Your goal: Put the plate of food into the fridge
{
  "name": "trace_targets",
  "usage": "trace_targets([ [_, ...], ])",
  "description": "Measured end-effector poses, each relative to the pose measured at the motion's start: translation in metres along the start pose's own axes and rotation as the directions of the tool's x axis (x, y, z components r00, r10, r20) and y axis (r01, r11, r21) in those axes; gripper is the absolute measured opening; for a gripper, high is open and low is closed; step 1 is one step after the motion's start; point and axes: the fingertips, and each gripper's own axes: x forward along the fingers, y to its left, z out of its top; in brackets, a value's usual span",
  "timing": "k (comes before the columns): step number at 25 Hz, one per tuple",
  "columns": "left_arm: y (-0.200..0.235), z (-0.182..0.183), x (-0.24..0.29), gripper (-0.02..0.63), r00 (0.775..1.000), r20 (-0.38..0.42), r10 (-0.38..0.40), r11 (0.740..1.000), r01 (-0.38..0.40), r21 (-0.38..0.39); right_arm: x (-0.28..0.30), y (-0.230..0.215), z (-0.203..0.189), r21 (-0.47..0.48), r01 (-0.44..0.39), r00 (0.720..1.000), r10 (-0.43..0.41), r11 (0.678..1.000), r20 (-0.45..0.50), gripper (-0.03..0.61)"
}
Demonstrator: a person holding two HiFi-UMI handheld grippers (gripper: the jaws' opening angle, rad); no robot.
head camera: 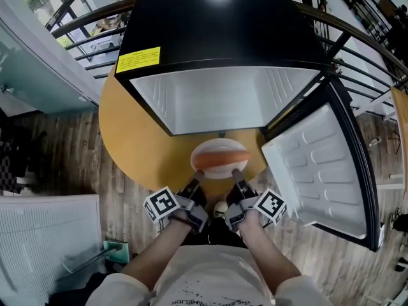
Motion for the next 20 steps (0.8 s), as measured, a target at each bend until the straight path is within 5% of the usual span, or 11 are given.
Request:
trace_targets([
  [14, 0.016, 0.034, 0.046, 0.032, 0.999, -0.006, -0.049, 0.998, 0.049, -0.037, 0.054, -0.018, 0.019, 0.007, 0.034, 0.999, -0.034, 0.999, 0.019, 0.032],
  [20, 0.031, 0.053, 0.059, 0.032, 1.000, -0.003, -0.005, 0.999, 0.005, -0.034, 0.079, -0.019, 0.024, -0.003, 0.030, 1.000, -0.030, 1.000, 0.010, 0.032],
])
